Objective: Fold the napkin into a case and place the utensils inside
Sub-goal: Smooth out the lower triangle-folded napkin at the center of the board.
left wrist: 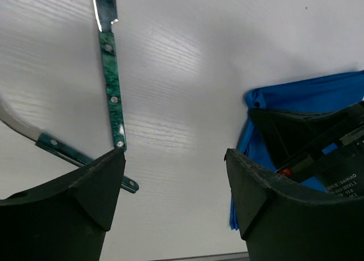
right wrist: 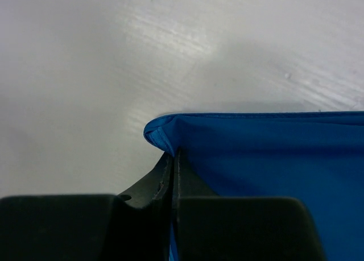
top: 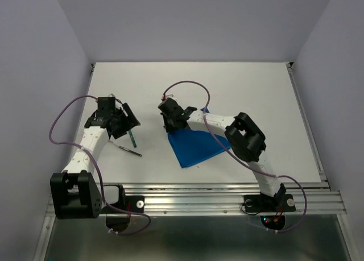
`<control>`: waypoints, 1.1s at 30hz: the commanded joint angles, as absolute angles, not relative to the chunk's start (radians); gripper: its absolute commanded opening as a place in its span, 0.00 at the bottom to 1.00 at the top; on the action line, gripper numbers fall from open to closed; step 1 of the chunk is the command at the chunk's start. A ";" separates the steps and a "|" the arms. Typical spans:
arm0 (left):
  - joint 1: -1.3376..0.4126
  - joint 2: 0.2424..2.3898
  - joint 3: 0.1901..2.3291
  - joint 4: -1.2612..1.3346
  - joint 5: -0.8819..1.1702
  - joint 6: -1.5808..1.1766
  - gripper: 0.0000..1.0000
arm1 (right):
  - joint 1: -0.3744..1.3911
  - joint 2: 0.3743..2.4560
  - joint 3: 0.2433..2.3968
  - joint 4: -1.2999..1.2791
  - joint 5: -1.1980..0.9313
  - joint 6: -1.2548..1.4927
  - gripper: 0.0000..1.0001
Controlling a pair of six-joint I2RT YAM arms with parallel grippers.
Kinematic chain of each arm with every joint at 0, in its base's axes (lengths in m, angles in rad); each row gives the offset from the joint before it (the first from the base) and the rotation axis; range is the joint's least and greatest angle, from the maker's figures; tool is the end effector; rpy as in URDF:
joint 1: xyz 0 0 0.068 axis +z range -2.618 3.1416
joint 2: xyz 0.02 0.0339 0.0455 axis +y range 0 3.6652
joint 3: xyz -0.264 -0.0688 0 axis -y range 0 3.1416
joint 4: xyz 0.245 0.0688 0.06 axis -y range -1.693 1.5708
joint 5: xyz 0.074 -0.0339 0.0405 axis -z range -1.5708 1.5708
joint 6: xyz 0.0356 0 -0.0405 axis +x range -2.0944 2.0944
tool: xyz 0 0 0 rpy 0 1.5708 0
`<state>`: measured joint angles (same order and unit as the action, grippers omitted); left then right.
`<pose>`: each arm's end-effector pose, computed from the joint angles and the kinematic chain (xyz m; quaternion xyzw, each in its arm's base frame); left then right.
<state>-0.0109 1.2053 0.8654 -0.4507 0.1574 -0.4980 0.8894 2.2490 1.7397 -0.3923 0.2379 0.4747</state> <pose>0.2533 -0.0083 0.2574 -0.1933 0.9020 -0.1658 0.3486 0.3190 0.3801 0.1668 -0.1549 0.9258 0.1185 0.3238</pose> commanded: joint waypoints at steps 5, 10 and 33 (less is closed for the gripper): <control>-0.031 1.290 0.795 -0.258 0.409 -0.580 0.89 | 0.867 2.073 1.517 -0.201 -0.070 0.472 0.01; -0.084 1.353 0.770 -0.175 0.460 -0.664 0.90 | 0.867 2.028 1.460 -0.160 -0.116 0.479 0.01; -0.258 1.635 0.778 0.051 0.503 -0.821 0.73 | 0.867 1.976 1.387 -0.100 -0.172 0.491 0.01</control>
